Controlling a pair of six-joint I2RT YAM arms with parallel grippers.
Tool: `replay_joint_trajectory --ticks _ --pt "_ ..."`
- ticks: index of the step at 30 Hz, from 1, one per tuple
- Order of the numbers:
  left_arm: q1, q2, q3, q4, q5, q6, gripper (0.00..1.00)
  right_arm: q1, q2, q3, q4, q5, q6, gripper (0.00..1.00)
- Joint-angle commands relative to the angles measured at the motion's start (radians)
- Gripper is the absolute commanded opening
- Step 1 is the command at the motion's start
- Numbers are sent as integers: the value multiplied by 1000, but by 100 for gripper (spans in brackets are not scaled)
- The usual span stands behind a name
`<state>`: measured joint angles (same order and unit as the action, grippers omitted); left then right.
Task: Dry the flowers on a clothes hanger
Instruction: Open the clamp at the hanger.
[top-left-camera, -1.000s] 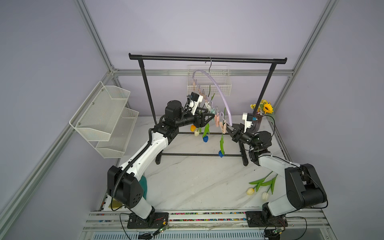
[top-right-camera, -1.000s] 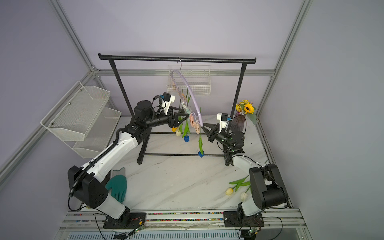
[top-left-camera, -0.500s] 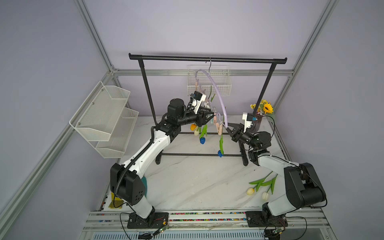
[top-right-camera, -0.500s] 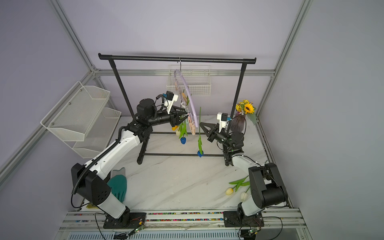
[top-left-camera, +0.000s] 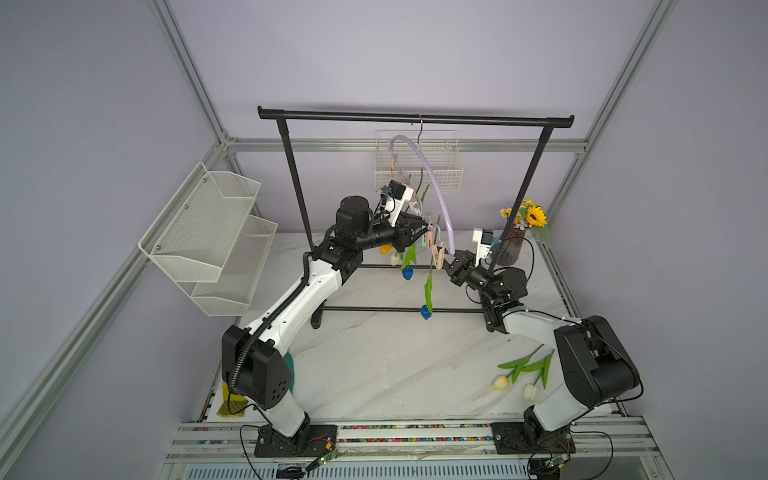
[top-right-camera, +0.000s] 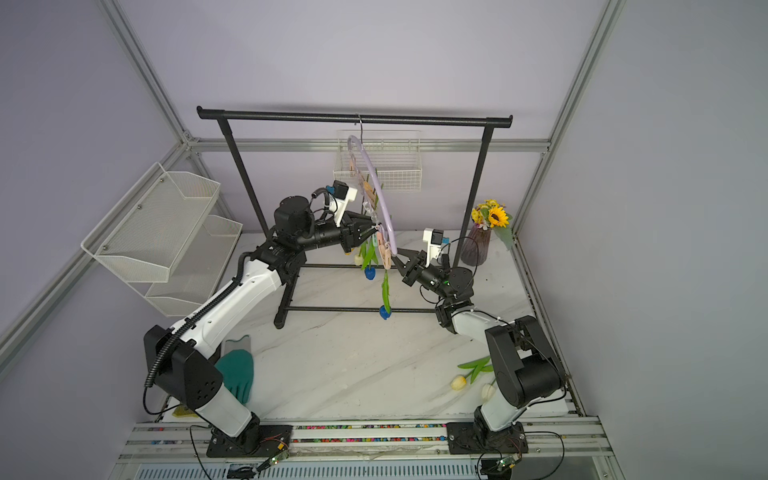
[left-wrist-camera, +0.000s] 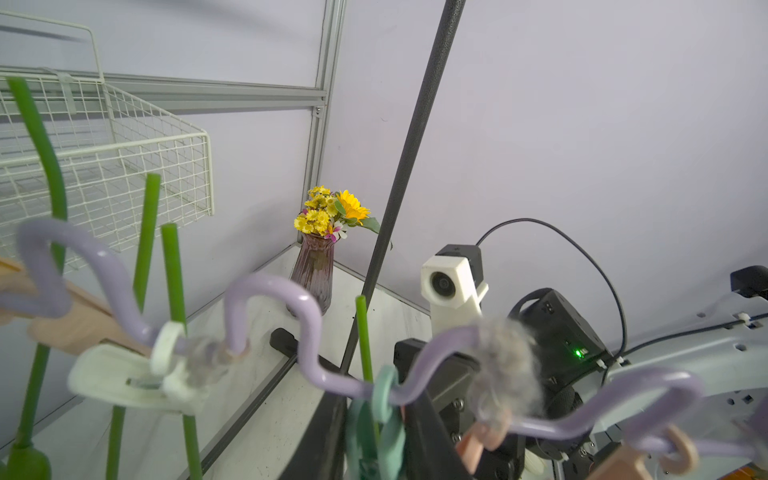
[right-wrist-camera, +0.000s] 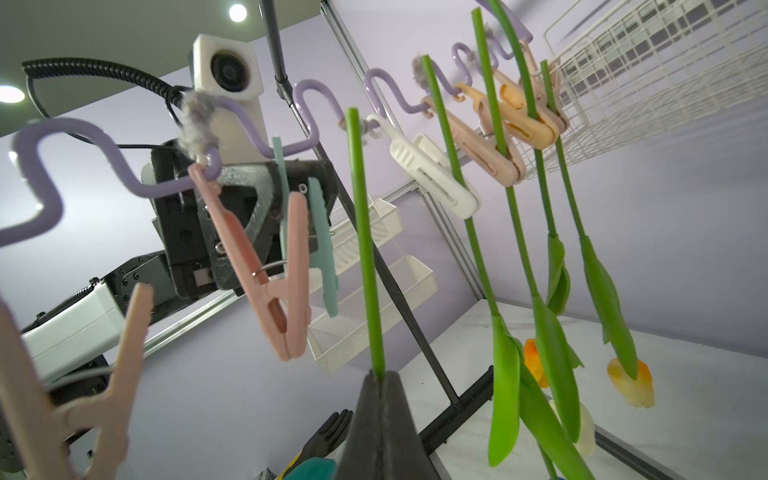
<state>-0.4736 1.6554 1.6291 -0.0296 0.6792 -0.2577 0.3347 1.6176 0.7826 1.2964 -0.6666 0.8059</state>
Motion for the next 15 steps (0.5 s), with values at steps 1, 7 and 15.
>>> replay_joint_trajectory --ticks 1,7,15 --pt "-5 0 33 54 -16 -30 15 38 8 8 64 90 21 0" --pt "-4 -9 -2 125 -79 -74 4 75 18 -23 104 145 38 0" --pt "-5 -4 -22 193 -119 -110 0 80 38 -49 169 185 81 0"
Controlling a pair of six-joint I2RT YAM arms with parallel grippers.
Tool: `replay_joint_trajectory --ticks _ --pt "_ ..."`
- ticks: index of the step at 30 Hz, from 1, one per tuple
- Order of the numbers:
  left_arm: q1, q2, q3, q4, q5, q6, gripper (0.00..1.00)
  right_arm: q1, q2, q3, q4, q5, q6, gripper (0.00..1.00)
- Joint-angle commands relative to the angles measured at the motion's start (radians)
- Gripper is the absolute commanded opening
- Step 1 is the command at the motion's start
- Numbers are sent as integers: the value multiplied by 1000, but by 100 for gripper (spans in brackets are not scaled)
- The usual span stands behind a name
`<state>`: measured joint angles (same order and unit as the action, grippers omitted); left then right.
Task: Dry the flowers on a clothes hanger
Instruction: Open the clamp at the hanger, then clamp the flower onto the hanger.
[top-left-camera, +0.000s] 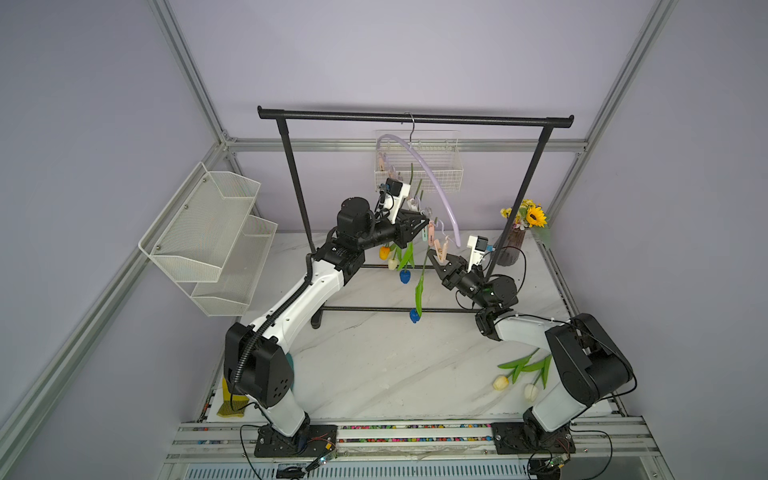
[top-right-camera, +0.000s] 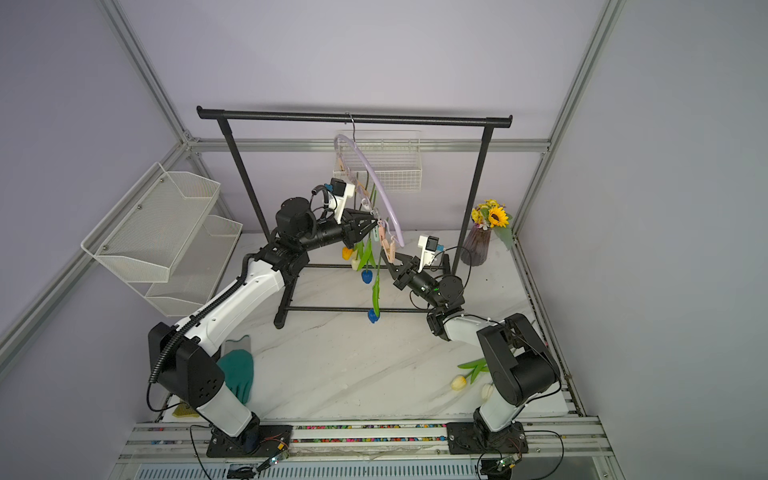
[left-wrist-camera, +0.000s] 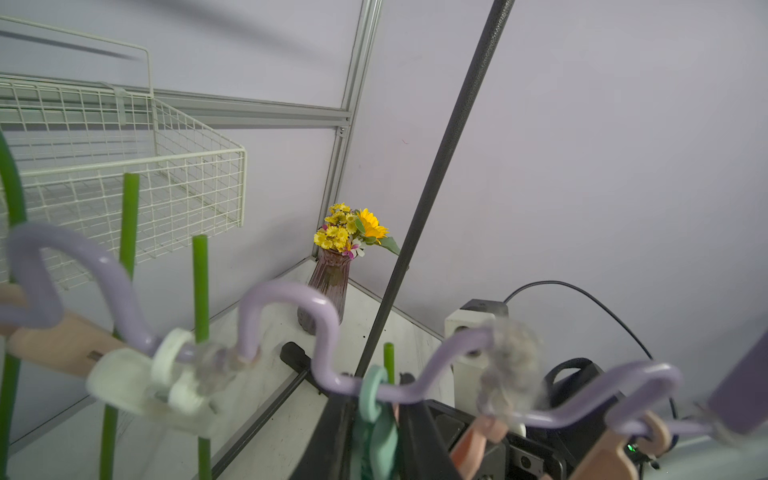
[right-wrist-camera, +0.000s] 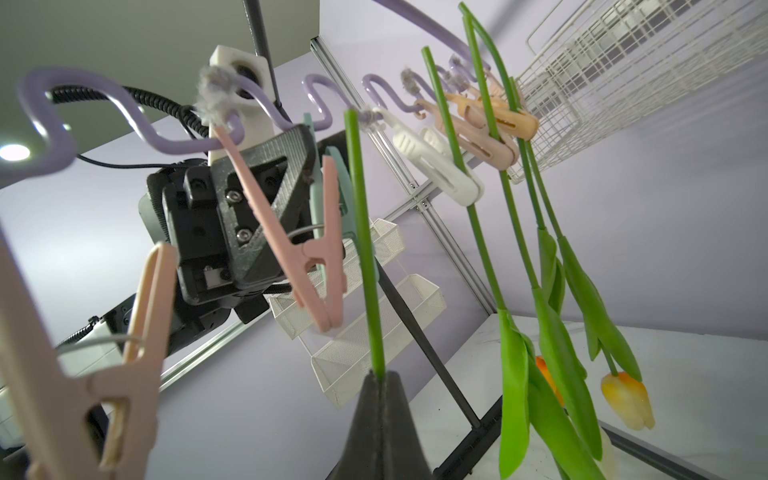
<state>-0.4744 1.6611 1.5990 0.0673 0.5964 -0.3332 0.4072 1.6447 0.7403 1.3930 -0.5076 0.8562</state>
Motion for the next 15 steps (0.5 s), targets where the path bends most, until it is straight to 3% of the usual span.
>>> replay_joint_trajectory --ticks 1,15 --pt "-3 -6 9 98 -37 -37 0 8 17 -5 83 29 39 0" --pt "-4 20 18 121 -28 -59 0 24 76 30 127 50 101 0"
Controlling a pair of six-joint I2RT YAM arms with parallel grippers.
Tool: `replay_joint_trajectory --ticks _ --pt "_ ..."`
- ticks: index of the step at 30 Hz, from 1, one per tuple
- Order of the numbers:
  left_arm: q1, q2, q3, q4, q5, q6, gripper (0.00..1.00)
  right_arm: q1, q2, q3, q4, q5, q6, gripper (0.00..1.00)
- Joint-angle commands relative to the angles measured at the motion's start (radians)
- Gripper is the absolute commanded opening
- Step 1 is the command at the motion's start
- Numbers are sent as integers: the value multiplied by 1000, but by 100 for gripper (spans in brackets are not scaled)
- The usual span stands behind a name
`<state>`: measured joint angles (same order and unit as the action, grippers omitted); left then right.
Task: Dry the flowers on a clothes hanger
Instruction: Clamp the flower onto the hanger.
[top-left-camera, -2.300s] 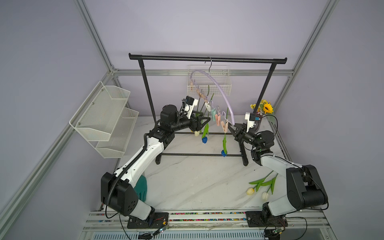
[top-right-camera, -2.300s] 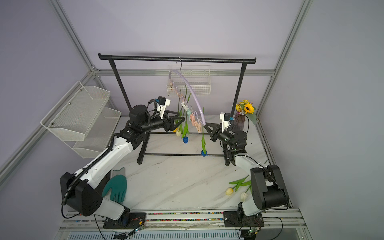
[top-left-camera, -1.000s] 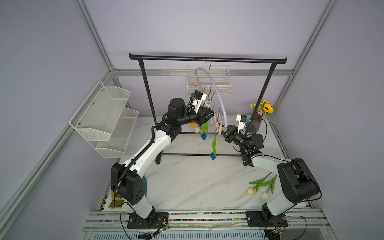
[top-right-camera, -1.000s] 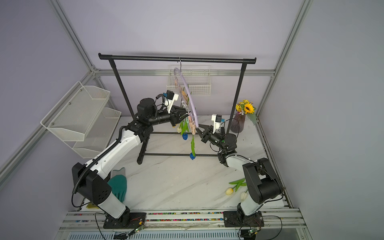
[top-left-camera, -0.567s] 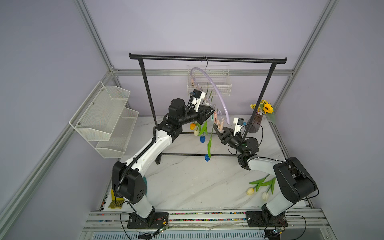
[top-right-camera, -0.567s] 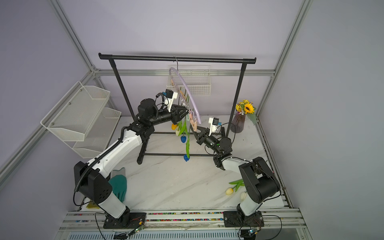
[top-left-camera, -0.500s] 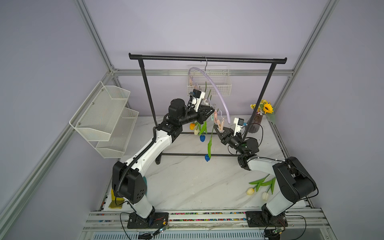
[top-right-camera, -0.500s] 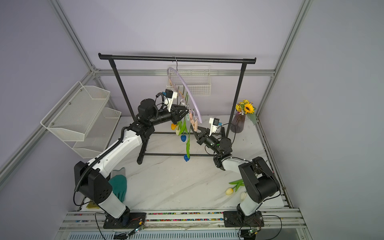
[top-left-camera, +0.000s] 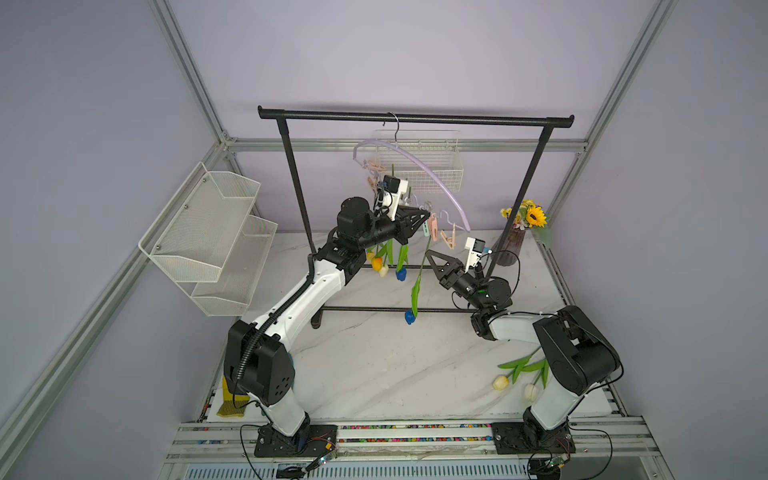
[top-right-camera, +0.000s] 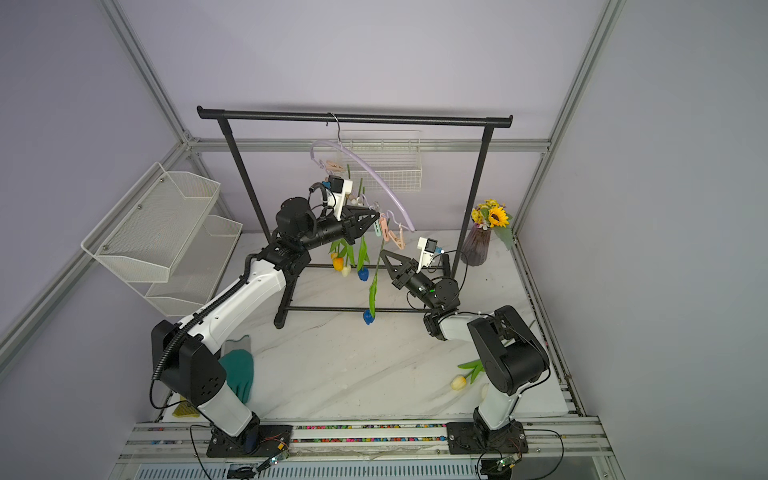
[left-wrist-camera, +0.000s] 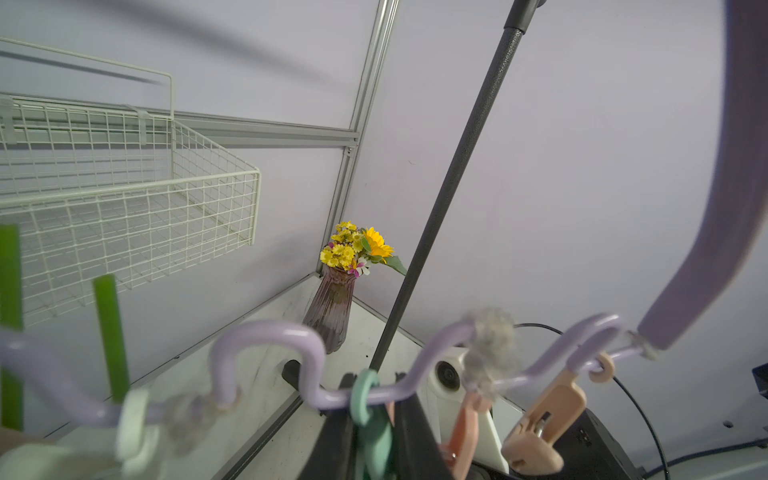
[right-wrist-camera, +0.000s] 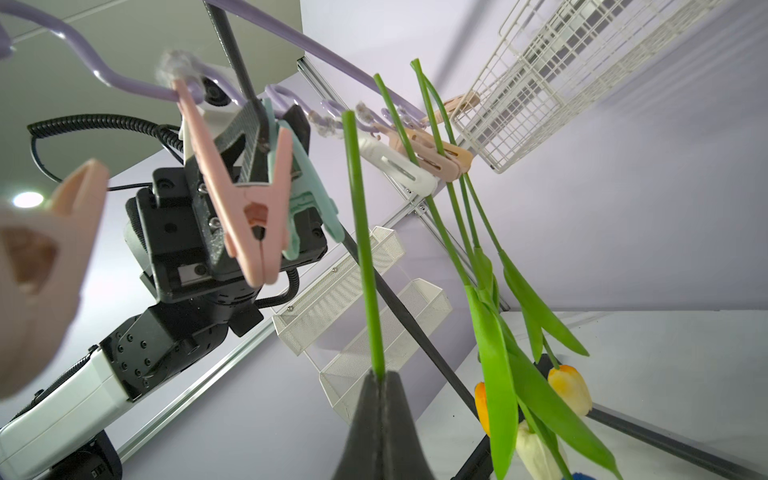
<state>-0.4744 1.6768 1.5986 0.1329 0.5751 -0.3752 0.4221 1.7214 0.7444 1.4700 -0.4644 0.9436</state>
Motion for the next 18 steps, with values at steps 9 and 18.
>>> replay_joint_trajectory --ticks 9,18 --pt "-4 14 15 63 -6 -24 0 22 -5 45 50 13 18 0" --pt "-4 18 12 65 -3 -28 0 27 -7 72 50 28 39 0"
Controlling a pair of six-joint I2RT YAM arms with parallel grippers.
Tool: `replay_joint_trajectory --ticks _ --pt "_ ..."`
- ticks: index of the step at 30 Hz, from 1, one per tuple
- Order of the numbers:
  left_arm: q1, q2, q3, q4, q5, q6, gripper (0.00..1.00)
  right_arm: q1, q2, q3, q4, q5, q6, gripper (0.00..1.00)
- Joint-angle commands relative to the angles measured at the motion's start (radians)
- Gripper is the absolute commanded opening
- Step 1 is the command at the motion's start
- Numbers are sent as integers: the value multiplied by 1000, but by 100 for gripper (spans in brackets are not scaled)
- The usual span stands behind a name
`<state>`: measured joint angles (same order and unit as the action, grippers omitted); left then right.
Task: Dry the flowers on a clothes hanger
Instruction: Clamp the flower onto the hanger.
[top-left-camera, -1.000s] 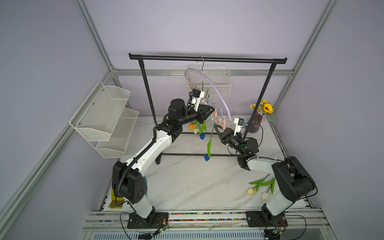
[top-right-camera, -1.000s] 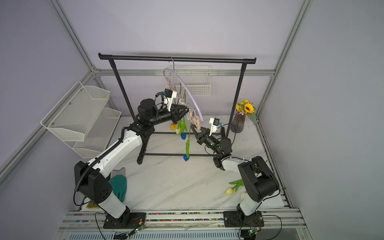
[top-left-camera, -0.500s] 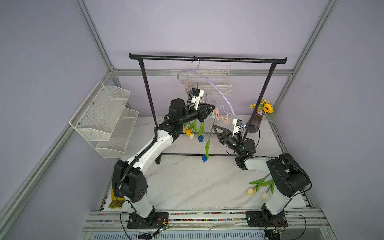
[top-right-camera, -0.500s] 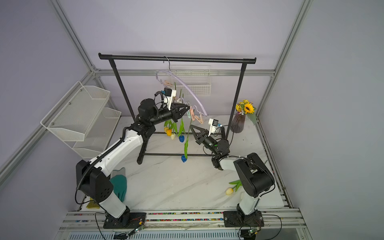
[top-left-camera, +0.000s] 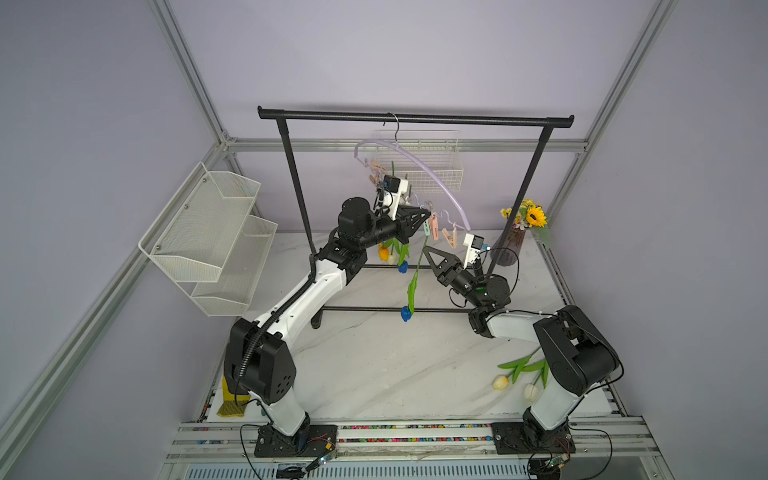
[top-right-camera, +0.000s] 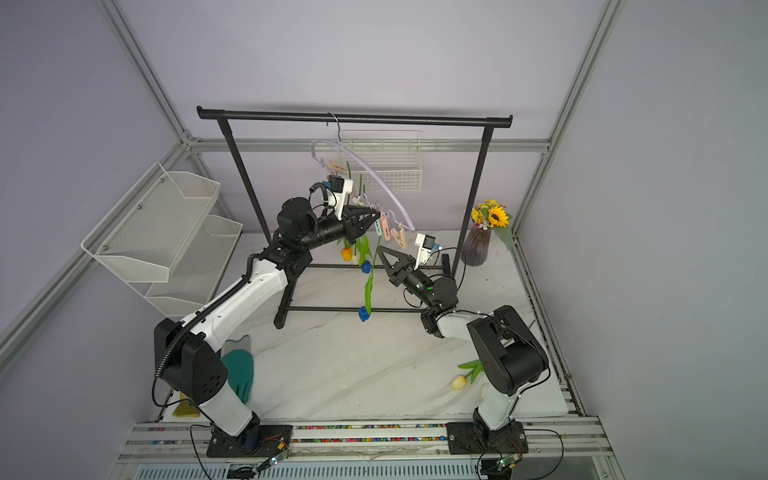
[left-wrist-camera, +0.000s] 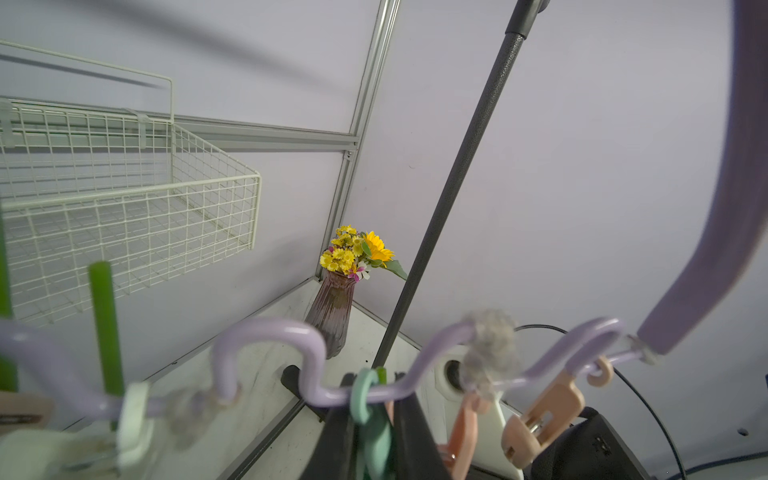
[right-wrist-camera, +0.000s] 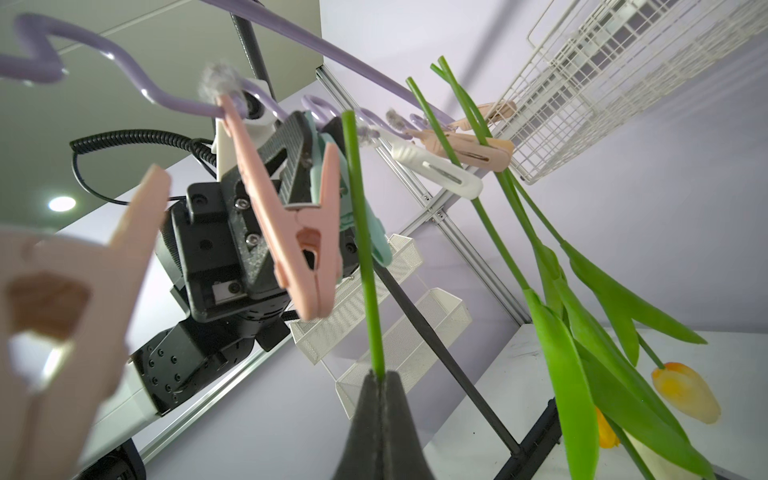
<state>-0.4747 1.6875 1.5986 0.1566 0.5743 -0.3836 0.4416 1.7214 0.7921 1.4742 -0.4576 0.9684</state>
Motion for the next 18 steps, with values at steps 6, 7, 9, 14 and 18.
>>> replay_joint_trajectory --ticks 6,7,9,14,18 --pt "-4 11 13 40 -2 -22 0 9 -8 40 46 31 13 0" --pt "-4 10 14 40 -3 -21 0 8 -7 43 46 35 13 0" --pt "-4 10 13 40 -2 -23 0 9 -5 49 46 38 14 0" --pt "-4 14 14 42 -5 -27 0 8 10 71 47 39 28 0" --pt "-3 12 14 42 -4 -27 0 8 14 79 46 37 33 0"
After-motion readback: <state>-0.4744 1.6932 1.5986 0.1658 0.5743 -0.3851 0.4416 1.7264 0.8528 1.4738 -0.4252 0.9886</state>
